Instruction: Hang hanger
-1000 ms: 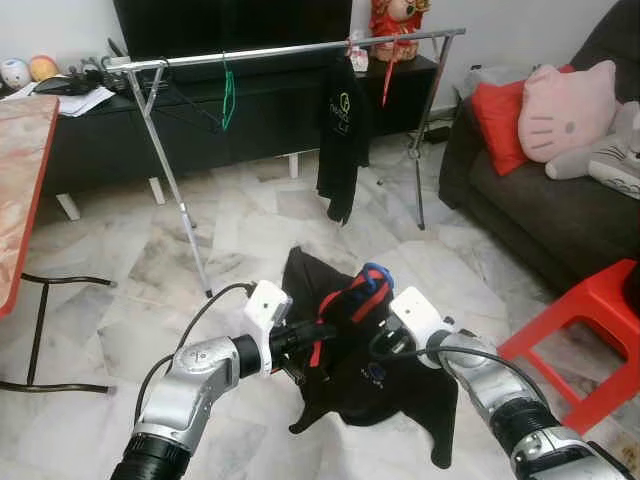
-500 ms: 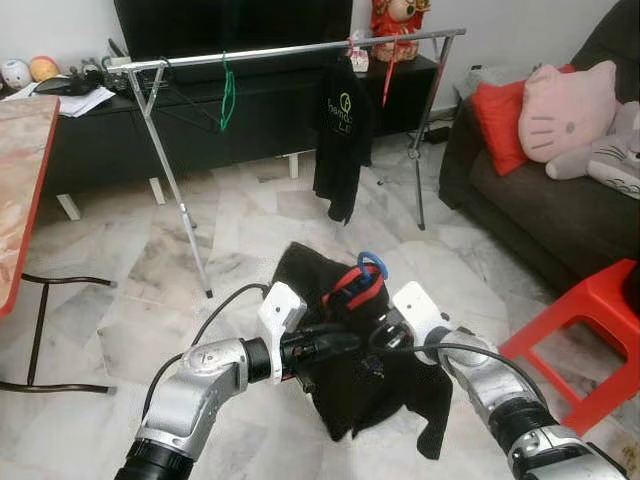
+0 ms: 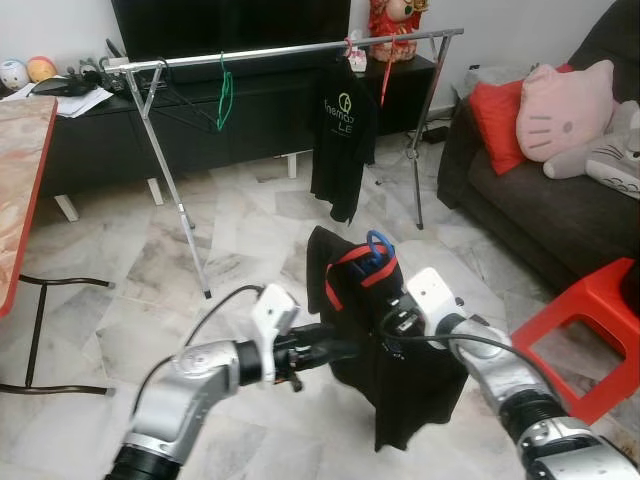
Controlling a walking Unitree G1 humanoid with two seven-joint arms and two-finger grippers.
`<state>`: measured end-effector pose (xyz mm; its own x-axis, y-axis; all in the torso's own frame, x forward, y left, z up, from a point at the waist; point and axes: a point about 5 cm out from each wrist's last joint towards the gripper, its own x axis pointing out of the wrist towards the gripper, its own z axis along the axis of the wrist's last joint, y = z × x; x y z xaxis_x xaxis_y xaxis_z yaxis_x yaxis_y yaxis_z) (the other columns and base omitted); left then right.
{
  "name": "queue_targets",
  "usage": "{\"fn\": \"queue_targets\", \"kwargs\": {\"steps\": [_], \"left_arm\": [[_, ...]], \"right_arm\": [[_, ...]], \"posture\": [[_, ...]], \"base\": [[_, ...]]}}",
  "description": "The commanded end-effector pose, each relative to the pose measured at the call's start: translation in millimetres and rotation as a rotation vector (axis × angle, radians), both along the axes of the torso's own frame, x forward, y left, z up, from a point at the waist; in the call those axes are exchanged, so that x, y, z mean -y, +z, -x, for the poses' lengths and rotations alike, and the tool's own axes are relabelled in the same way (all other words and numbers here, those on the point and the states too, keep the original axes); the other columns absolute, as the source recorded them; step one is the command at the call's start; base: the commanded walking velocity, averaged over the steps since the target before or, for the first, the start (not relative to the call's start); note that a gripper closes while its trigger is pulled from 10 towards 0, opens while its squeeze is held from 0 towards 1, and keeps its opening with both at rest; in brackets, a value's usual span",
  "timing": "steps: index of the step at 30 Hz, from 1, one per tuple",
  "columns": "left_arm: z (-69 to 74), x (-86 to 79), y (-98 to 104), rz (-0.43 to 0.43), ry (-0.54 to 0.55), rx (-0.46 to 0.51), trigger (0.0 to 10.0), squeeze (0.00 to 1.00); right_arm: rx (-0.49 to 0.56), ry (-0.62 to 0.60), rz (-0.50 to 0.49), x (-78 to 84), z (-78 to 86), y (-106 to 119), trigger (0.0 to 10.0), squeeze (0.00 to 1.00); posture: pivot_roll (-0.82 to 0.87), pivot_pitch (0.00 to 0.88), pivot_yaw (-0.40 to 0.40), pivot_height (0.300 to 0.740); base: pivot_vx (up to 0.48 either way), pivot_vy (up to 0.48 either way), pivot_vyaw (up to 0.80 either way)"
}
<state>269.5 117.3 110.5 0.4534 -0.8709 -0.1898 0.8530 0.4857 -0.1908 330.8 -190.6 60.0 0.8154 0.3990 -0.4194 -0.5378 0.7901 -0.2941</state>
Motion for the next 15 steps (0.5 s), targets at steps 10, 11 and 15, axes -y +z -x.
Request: {"fn": "queue_targets", "kwargs": {"steps": [10, 11, 15], "left_arm": [[-8.9, -24.9, 12.0, -0.064, -0.010, 0.065, 10.0, 0.00], [-9.4, -24.3, 13.9, -0.072, -0.028, 0.077, 10.0, 0.00], [-11.8, -25.4, 17.9, -0.100, -0.077, 0.090, 10.0, 0.00]], "right_arm": [[-0.005, 0.334, -0.054, 13.2, 14.2, 22.7, 0.0, 0.00], [-0.025, 0.384, -0.065, 14.6, 17.1, 24.9, 0.0, 0.00], [-0.101, 0.509, -0.090, 18.4, 26.0, 28.3, 0.0, 0.00]], "posture": [[-0.08, 0.000, -0.075, 0.740], [-0.08, 0.002, -0.076, 0.740], [-0.08, 0.006, -0.082, 0.740]], "base": [[0.000, 0.000, 0.00], [0.000, 0.000, 0.00], [0.000, 0.000, 0.00]]}}
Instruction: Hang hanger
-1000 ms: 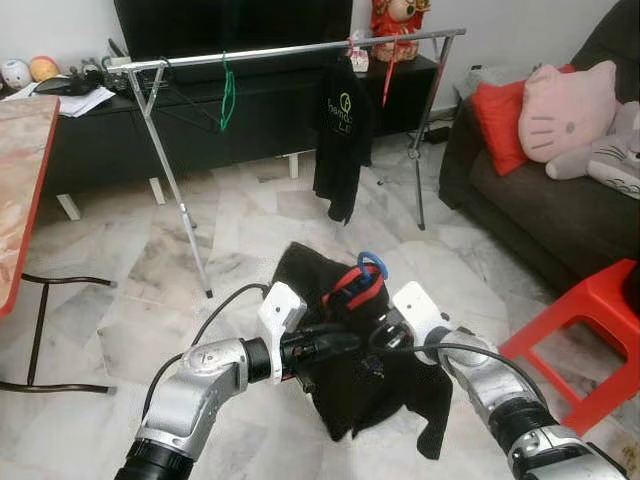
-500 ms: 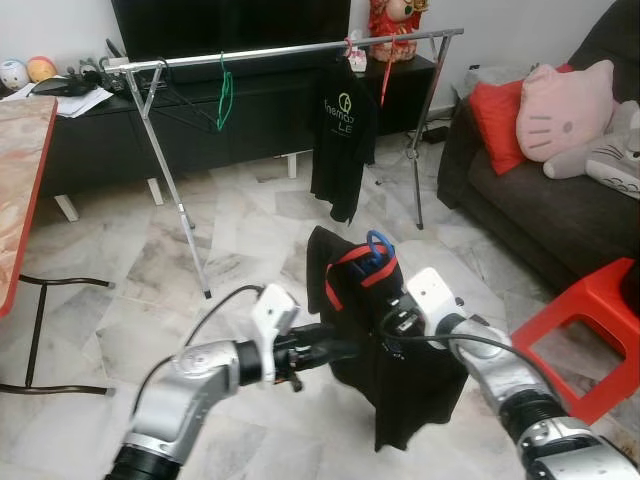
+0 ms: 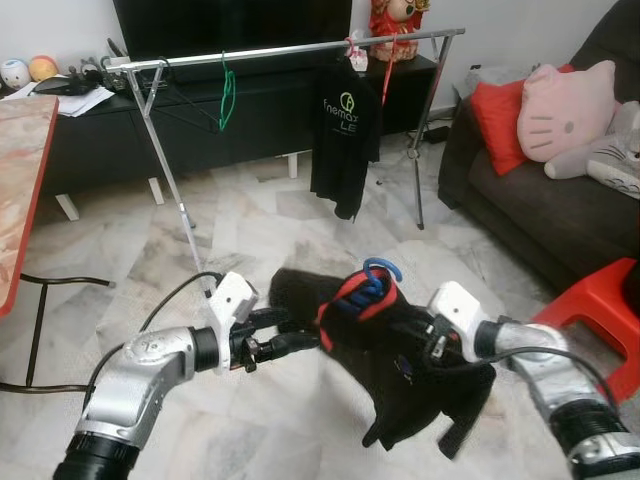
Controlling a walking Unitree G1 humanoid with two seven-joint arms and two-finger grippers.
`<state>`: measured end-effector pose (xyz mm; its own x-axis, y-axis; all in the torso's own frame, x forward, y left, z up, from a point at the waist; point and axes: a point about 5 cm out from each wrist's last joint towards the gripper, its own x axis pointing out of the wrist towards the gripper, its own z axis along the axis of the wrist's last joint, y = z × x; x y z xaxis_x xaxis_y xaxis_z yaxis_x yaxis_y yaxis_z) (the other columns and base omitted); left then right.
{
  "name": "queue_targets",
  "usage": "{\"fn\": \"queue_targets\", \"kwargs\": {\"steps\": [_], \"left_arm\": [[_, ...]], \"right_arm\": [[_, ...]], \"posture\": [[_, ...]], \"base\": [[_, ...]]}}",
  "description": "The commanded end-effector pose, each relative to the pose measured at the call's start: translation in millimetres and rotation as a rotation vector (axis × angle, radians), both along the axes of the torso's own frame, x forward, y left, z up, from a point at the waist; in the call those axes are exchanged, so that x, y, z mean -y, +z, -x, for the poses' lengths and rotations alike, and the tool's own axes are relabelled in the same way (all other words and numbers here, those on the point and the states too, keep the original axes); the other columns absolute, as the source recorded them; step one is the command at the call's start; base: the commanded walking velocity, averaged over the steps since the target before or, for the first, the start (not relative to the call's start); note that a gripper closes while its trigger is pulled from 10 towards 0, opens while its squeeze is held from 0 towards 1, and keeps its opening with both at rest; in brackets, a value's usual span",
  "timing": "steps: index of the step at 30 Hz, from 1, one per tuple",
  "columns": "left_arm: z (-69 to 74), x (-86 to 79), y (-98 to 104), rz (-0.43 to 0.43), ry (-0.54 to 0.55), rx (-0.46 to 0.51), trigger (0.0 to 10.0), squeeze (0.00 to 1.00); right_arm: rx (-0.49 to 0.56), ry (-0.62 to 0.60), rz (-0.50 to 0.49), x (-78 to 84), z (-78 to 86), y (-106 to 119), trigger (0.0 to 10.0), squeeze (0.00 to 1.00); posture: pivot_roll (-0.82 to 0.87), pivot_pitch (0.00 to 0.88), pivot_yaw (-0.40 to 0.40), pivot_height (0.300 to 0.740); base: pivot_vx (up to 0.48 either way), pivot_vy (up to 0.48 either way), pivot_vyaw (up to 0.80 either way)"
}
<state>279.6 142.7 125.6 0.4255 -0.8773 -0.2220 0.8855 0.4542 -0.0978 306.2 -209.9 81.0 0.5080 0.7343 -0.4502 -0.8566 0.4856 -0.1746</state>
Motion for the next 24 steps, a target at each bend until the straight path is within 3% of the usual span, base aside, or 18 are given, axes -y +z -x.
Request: {"fn": "queue_targets", "kwargs": {"steps": [1, 4, 6, 9, 20, 24], "left_arm": [[-1.7, 0.1, 2.8, -0.029, -0.029, 0.022, 10.0, 0.00], [4.2, 5.5, 3.6, -0.053, -0.157, 0.003, 10.0, 0.00], [4.2, 5.5, 3.6, -0.053, -0.157, 0.003, 10.0, 0.00], [11.4, 11.1, -2.5, -0.081, -0.239, -0.021, 10.0, 0.00], [31.5, 6.4, -7.9, -0.114, -0.418, -0.057, 10.0, 0.00], [37.8, 3.5, -19.5, -0.192, -0.480, -0.072, 10.0, 0.00]], "right_arm": [[0.001, 0.055, -0.024, -0.9, 1.4, 7.4, 0.0, 0.00], [-0.066, 0.201, 0.009, 2.7, 15.2, 5.7, 0.0, 0.00], [-0.066, 0.201, 0.009, 2.7, 15.2, 5.7, 0.0, 0.00], [-0.166, 0.329, 0.018, 0.8, 30.7, -0.8, 0.0, 0.00], [-0.188, 0.411, 0.029, -9.4, 35.2, -5.2, 0.0, 0.00], [-0.199, 0.438, 0.024, -10.5, 37.4, -1.6, 0.0, 0.00]], "posture": [[-0.08, 0.006, -0.082, 0.740], [-0.08, 0.000, -0.081, 0.740], [-0.08, 0.000, -0.081, 0.740], [-0.07, 0.000, -0.089, 0.740], [-0.06, 0.000, -0.086, 0.740], [-0.06, 0.000, -0.086, 0.740]], "base": [[0.000, 0.000, 0.00], [0.000, 0.000, 0.00], [0.000, 0.000, 0.00], [0.000, 0.000, 0.00], [0.000, 0.000, 0.00], [0.000, 0.000, 0.00]]}}
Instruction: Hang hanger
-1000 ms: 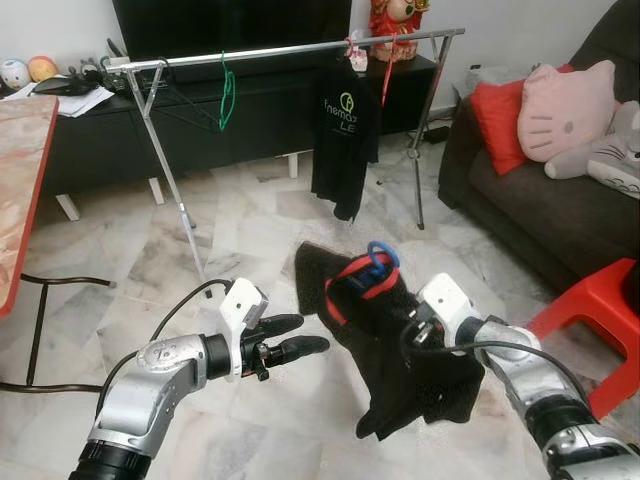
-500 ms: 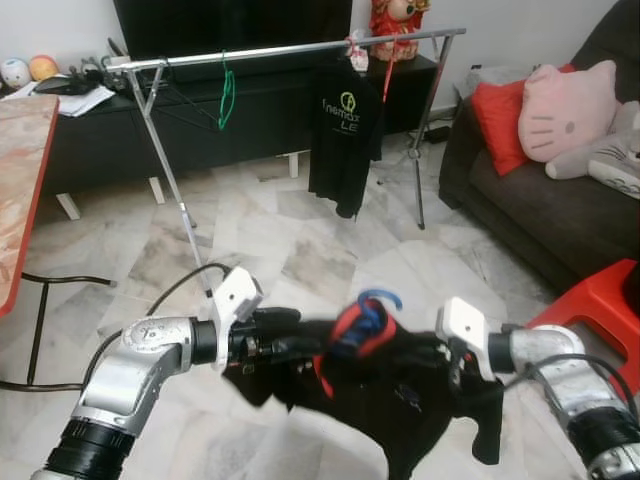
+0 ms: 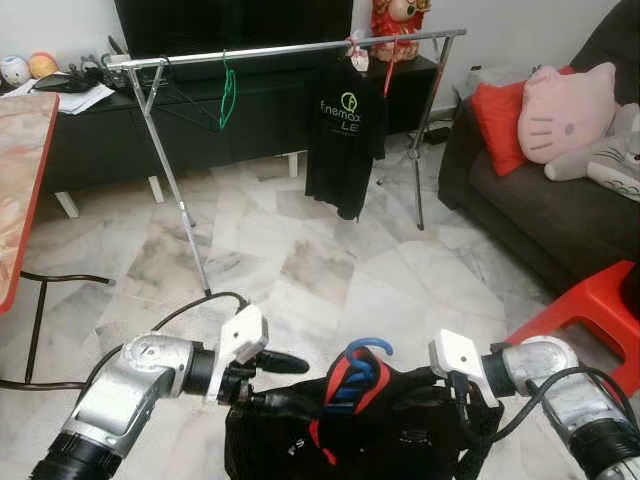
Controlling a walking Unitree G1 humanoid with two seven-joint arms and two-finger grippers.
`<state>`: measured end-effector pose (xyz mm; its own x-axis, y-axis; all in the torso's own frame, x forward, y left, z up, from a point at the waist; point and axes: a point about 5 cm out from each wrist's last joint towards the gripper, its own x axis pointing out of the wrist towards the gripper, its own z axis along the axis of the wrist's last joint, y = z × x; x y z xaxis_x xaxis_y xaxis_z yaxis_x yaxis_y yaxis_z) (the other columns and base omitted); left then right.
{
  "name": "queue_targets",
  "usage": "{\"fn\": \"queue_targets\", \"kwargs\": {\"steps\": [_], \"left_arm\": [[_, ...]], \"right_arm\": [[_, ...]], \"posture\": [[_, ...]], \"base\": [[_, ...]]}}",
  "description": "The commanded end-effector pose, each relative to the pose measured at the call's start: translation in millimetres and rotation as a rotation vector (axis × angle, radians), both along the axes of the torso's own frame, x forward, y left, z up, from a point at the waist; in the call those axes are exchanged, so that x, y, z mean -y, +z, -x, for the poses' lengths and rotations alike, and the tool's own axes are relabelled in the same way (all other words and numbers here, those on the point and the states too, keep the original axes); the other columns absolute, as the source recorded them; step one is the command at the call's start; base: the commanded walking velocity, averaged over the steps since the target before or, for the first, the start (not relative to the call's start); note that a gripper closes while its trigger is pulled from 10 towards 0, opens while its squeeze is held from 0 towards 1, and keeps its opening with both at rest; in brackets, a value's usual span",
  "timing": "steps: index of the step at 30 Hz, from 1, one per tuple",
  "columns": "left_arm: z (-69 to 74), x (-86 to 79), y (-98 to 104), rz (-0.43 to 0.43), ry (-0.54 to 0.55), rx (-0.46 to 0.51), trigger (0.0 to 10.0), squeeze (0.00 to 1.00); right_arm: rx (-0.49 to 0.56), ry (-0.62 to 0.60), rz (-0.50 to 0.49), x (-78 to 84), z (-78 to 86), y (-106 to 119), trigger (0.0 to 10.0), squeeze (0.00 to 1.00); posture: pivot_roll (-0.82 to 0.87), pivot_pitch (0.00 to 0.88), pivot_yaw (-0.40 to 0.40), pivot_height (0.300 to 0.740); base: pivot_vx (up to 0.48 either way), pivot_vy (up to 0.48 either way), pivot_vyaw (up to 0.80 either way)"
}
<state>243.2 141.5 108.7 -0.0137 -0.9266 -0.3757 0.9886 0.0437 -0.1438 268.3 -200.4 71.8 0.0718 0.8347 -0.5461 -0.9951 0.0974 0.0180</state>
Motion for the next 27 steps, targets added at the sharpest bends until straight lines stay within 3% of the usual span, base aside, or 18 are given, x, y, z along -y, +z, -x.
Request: {"fn": "queue_targets", "kwargs": {"steps": [1, 10, 24, 26, 27], "left_arm": [[0.8, 2.2, -4.0, -0.046, -0.029, 0.025, 10.0, 0.00], [-3.8, 11.0, -11.7, -0.029, 0.024, 0.026, 10.0, 0.03], [-10.5, 16.2, -12.8, -0.002, 0.081, 0.019, 10.0, 0.00], [-11.4, 16.0, -12.3, 0.008, 0.096, 0.017, 9.9, 0.00], [-11.6, 16.1, -12.1, 0.015, 0.102, 0.013, 9.4, 0.00]], "right_arm": [[0.013, 0.030, -0.024, -1.4, -0.5, 8.0, 0.0, 0.00], [0.022, 0.073, -0.048, -13.2, 0.0, 12.7, 0.0, 0.00], [0.014, 0.130, -0.068, -30.9, 3.2, 13.0, 0.0, 0.00], [0.014, 0.131, -0.068, -32.2, 3.2, 13.0, 0.0, 0.00], [0.014, 0.132, -0.066, -33.1, 2.8, 12.6, 0.0, 0.00]], "posture": [[-0.06, 0.000, -0.086, 0.740], [-0.07, 0.000, -0.091, 0.740], [-0.07, 0.000, -0.094, 0.740], [-0.07, 0.000, -0.098, 0.740], [-0.07, 0.000, -0.098, 0.740]], "base": [[0.000, 0.000, 0.00], [0.000, 0.000, 0.00], [0.000, 0.000, 0.00], [0.000, 0.000, 0.00], [0.000, 0.000, 0.00]]}}
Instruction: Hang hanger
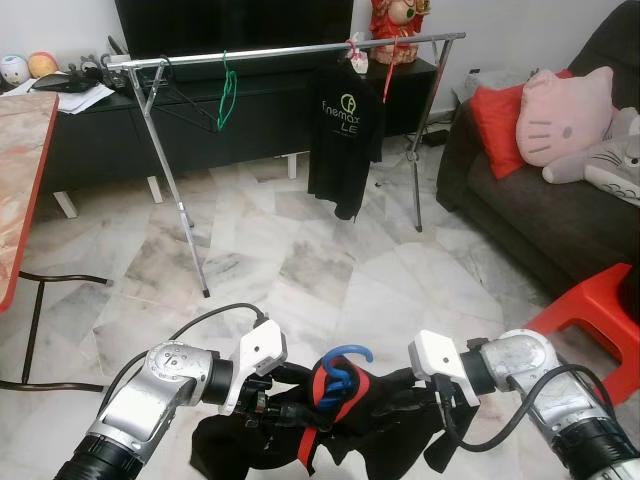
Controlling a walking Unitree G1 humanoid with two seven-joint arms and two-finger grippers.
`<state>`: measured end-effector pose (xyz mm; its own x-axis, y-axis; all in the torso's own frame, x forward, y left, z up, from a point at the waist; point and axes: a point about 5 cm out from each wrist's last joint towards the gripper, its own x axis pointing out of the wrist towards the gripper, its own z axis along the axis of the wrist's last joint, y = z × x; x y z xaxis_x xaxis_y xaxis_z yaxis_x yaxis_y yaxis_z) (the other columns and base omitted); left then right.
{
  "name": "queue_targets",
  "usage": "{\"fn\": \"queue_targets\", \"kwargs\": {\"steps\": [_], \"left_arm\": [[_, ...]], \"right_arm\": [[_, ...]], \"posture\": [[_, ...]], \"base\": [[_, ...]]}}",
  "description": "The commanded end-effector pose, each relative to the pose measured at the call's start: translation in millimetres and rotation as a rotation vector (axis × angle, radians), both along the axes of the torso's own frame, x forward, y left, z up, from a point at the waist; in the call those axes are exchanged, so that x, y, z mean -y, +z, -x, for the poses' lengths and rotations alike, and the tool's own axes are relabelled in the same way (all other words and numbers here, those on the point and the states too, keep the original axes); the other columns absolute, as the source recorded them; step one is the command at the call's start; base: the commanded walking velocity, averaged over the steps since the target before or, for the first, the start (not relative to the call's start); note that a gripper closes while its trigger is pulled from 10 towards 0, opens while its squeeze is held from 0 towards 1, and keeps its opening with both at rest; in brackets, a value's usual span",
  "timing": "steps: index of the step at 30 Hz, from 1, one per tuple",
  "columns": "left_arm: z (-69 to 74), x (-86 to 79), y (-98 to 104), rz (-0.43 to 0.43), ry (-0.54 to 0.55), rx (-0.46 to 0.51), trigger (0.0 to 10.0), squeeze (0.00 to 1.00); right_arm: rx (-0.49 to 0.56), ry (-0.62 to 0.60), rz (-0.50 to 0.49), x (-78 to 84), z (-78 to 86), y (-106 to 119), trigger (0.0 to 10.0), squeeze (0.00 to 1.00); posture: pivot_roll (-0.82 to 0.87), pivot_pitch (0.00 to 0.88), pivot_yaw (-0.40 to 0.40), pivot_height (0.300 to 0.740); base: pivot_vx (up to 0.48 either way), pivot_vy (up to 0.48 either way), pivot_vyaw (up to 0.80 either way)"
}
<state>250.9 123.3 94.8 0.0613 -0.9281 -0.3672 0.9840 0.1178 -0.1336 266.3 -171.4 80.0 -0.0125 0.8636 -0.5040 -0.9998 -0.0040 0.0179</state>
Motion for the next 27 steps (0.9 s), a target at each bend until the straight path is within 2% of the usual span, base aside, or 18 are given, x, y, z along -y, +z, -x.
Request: {"fn": "queue_targets", "kwargs": {"steps": [1, 2, 3, 4, 5, 6, 27], "left_arm": [[-3.7, -1.7, 1.8, 0.008, 0.025, 0.000, 5.5, 0.00], [-3.5, -1.0, 1.9, 0.010, 0.024, -0.002, 4.5, 0.00], [-3.5, -1.0, 1.9, 0.010, 0.024, -0.002, 4.5, 0.00], [-3.7, -0.5, 2.0, 0.011, 0.024, -0.003, 0.5, 0.00], [-3.7, -0.5, 2.0, 0.011, 0.024, -0.003, 0.5, 0.00], [-3.8, -0.1, 2.3, 0.013, 0.025, -0.006, 0.0, 0.00], [-1.7, 0.4, 2.5, 0.014, 0.009, -0.033, 0.0, 0.00]], "right_arm": [[0.012, 0.032, -0.015, -4.8, 0.5, 4.0, 0.0, 0.00], [0.013, 0.032, -0.013, -5.7, 0.3, 3.8, 0.0, 0.00], [0.013, 0.032, -0.013, -5.7, 0.3, 3.8, 0.0, 0.00], [0.013, 0.031, -0.013, -6.0, 0.0, 4.0, 0.0, 0.00], [0.013, 0.031, -0.013, -6.0, 0.0, 4.0, 0.0, 0.00], [0.015, 0.031, -0.013, -6.3, -0.4, 4.3, 0.0, 0.00], [0.061, -0.018, 0.015, -7.1, -7.1, 2.1, 0.0, 0.00]], "posture": [[-0.07, 0.000, -0.098, 0.740], [-0.07, 0.000, -0.098, 0.740], [-0.07, 0.000, -0.098, 0.740], [-0.07, 0.000, -0.098, 0.740], [-0.07, 0.000, -0.098, 0.740], [-0.07, 0.000, -0.097, 0.740], [-0.07, 0.000, -0.091, 0.740]], "base": [[0.000, 0.000, 0.00], [0.000, 0.000, 0.00], [0.000, 0.000, 0.00], [0.000, 0.000, 0.00], [0.000, 0.000, 0.00], [0.000, 0.000, 0.00], [0.000, 0.000, 0.00]]}}
